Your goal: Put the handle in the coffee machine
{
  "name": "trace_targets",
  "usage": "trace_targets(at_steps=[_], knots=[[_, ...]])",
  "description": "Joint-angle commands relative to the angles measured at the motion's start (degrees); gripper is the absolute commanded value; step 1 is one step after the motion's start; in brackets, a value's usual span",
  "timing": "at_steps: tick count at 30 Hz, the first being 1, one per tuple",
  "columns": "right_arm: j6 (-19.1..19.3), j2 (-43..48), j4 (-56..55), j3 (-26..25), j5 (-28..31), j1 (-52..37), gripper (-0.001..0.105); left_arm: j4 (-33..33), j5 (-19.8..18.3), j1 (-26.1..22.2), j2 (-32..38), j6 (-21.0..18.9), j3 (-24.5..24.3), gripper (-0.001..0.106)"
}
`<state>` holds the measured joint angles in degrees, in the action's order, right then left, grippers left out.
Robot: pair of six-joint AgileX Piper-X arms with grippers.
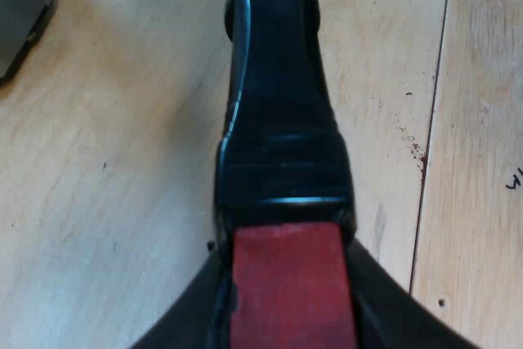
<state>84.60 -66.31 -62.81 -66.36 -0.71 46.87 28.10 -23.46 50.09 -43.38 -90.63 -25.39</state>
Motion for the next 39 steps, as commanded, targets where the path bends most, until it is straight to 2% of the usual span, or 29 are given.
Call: trace_targets(at_steps=[1,4,9,13,14,17,21,27,33,35,39], knots=[[0.41,1.48,0.09,-0.80,1.62,-0.04,0.080,-2.32,-1.13,0.37,0.30,-0.71,-0.71,0.000],[0.41,3.47,0.93,-0.80,2.23,-0.04,0.080,-1.97,-1.12,-0.90,0.30,-0.85,-0.71,0.000],[0.77,8.57,1.30,-0.80,4.47,0.12,0.080,0.33,-2.91,-7.85,2.22,0.03,-0.71,0.000],[1.15,13.39,1.30,-0.80,8.86,0.14,0.080,3.00,-10.49,-15.82,5.73,1.18,-0.71,0.000],[1.35,14.39,1.30,-0.80,9.67,0.14,0.080,3.63,-11.42,-18.07,6.83,1.18,-0.71,0.000],[1.60,16.80,1.30,-0.80,10.63,0.14,0.080,5.09,-11.53,-22.46,9.08,2.69,-0.83,0.000],[1.58,18.41,2.29,-0.63,11.56,0.93,0.080,6.61,-11.53,-25.18,11.14,3.41,-0.83,0.000],[3.02,19.02,8.94,1.96,19.00,8.16,0.080,13.22,-11.53,-28.66,11.99,8.08,-0.94,0.000],[3.02,19.02,19.32,7.71,27.75,15.65,0.080,14.88,-11.53,-30.41,11.99,9.71,-0.94,0.000],[3.02,19.02,25.85,11.86,31.51,19.25,0.080,16.08,-11.38,-33.49,11.99,11.48,-2.66,0.000],[3.02,19.02,34.12,17.28,35.39,22.49,0.080,17.11,-10.49,-35.35,11.99,12.96,-3.77,0.000]])
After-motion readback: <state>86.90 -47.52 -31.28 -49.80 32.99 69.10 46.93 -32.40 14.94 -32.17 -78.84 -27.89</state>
